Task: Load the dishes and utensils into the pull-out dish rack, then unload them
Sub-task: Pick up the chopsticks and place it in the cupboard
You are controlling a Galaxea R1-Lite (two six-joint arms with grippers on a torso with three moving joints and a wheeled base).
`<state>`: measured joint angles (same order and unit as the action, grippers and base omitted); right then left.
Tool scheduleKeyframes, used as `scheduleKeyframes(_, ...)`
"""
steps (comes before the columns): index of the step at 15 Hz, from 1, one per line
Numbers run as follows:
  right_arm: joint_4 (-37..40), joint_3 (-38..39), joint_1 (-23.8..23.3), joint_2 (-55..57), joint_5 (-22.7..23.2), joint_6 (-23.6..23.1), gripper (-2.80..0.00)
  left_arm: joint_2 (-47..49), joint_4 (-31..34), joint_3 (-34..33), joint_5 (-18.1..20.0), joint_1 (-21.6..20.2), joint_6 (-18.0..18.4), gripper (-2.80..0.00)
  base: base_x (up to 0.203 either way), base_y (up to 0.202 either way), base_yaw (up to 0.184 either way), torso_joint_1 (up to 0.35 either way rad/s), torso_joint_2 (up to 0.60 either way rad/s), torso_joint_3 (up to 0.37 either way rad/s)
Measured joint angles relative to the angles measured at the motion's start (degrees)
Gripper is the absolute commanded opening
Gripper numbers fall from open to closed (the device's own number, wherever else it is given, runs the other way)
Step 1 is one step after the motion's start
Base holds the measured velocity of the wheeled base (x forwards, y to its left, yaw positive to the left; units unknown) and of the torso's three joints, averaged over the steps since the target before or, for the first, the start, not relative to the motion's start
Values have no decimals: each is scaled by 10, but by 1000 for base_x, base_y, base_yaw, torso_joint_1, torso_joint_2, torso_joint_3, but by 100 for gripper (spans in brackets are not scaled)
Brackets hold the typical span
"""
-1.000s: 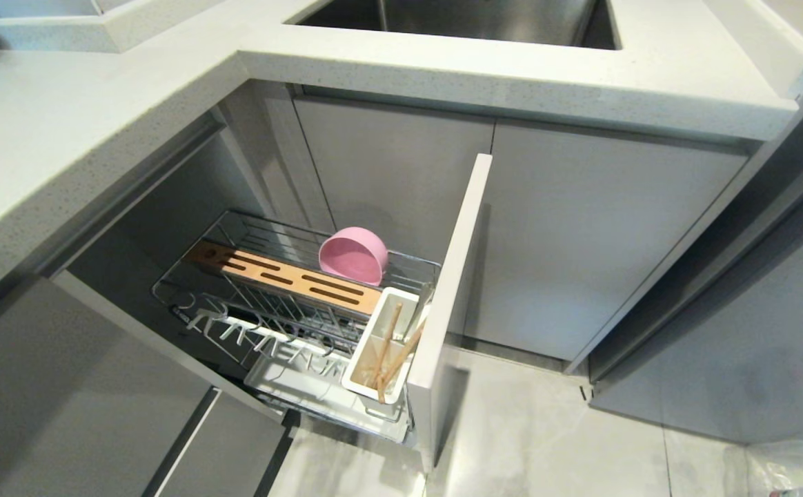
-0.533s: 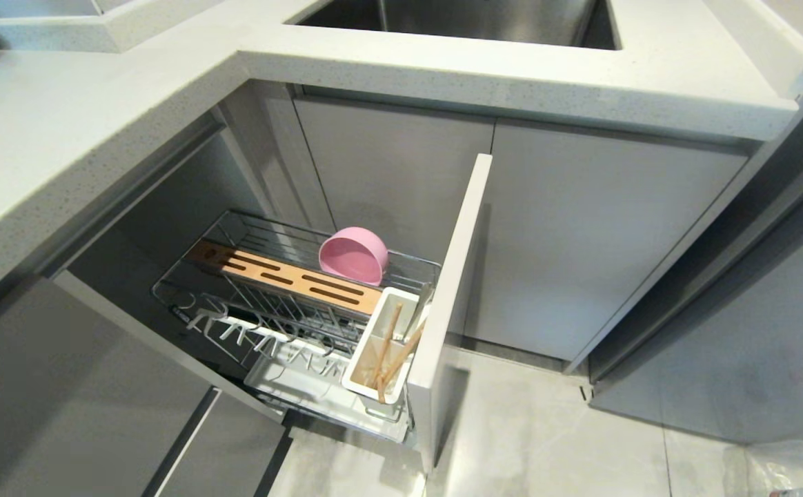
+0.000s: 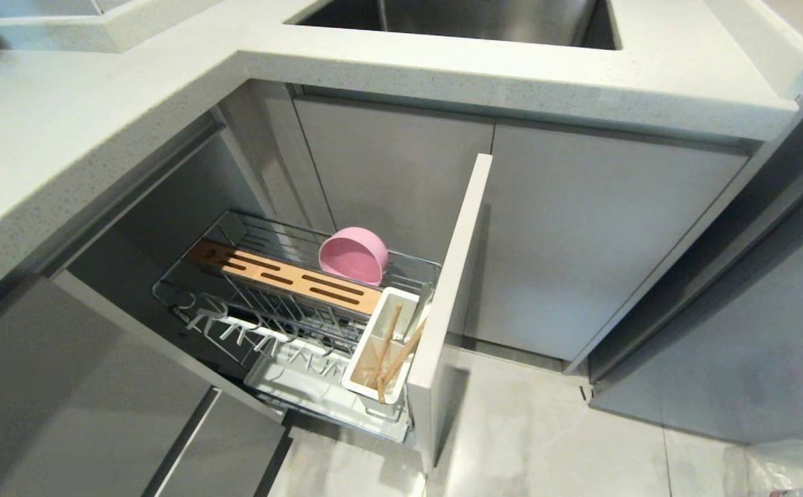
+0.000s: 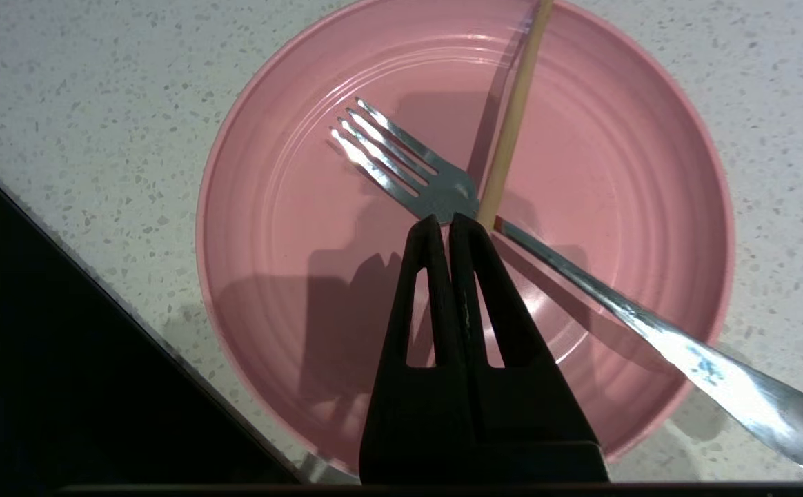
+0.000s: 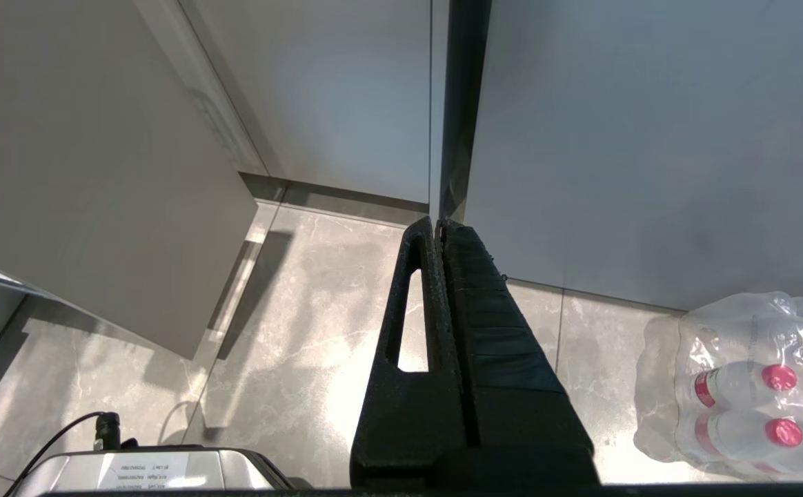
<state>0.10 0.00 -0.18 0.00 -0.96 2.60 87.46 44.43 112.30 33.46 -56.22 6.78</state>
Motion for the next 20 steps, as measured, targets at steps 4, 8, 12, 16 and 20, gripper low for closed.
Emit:
scheduleKeyframes(4,0,0,0,0,0,0,-280,11,0,0,17,1,3,-280,0,0,0,0,0,0)
scheduleKeyframes(8,0,0,0,0,0,0,-280,23,0,-1,46,5,3,-280,0,0,0,0,0,0)
scheduleKeyframes(12,0,0,0,0,0,0,-280,27,6,-1,48,8,3,0,0,0,0,0,0,0)
scheduleKeyframes(16,0,0,0,0,0,0,-280,27,7,-1,53,10,3,0,0,0,0,0,0,0)
scheduleKeyframes(20,0,0,0,0,0,0,-280,30,9,-1,109,10,2,0,0,0,0,0,0,0)
